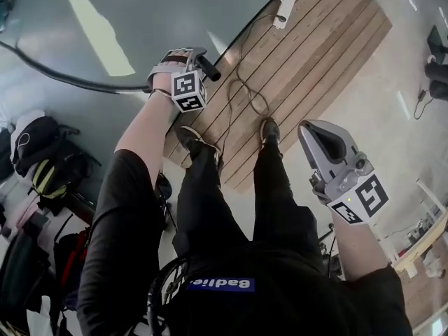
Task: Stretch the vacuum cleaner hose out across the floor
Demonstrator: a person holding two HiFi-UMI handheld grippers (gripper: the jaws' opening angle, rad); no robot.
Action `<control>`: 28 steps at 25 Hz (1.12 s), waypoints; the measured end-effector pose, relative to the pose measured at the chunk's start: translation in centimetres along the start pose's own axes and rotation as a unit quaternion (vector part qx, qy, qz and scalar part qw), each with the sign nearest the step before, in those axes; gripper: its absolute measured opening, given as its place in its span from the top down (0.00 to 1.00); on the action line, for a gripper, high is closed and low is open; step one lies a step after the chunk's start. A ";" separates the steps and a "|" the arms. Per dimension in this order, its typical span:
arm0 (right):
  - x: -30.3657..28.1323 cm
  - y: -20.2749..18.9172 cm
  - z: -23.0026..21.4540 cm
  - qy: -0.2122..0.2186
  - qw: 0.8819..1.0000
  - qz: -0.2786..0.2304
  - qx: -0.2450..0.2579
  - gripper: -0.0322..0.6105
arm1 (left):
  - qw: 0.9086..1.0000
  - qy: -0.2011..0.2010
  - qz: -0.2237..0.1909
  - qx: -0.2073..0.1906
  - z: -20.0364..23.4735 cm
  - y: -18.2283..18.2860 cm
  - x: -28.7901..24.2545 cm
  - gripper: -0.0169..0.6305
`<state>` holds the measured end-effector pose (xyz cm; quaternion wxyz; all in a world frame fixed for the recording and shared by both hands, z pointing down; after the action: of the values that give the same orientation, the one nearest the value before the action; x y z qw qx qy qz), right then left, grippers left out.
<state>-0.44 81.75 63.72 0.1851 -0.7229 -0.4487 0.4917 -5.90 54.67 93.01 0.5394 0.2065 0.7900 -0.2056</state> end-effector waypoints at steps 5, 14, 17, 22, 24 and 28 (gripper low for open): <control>0.0 -3.0 -2.3 -0.040 0.999 0.003 -0.029 0.95 | 0.999 -0.024 -0.005 -0.024 0.3 2.7 -6.0 0.72; 2.5 -7.6 -3.8 -0.086 0.993 0.018 -0.072 0.95 | 0.997 -0.052 0.046 -0.044 0.2 4.1 -10.1 0.71; 3.3 -7.1 -3.6 -0.088 0.994 0.002 -0.070 0.95 | 0.995 -0.062 0.071 -0.043 0.2 3.5 -10.1 0.65; 4.6 -6.1 -2.8 -0.084 0.994 -0.013 -0.063 0.95 | 0.996 -0.057 0.067 0.000 0.2 2.5 -6.0 0.64; 4.8 -5.3 -1.8 -0.071 0.996 -0.019 -0.055 0.95 | 0.997 -0.053 0.046 0.028 -0.4 2.2 -2.3 0.64; 5.2 -2.0 1.5 -0.026 0.998 -0.034 -0.036 0.95 | 0.992 -0.052 0.001 0.115 -2.6 1.3 7.5 0.64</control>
<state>-2.12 86.85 61.65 0.1639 -0.7007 -0.4948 0.4872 -9.74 57.97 86.69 0.5526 0.2573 0.7316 -0.3053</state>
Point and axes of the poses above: the fingertips, and each gripper's own axes: x backward along the fingers, z to its left, y out of its top, the point moved 8 cm from there along x, backward along the fingers, and after that the axes turned 12 degrees about z, right-handed, at the moved point
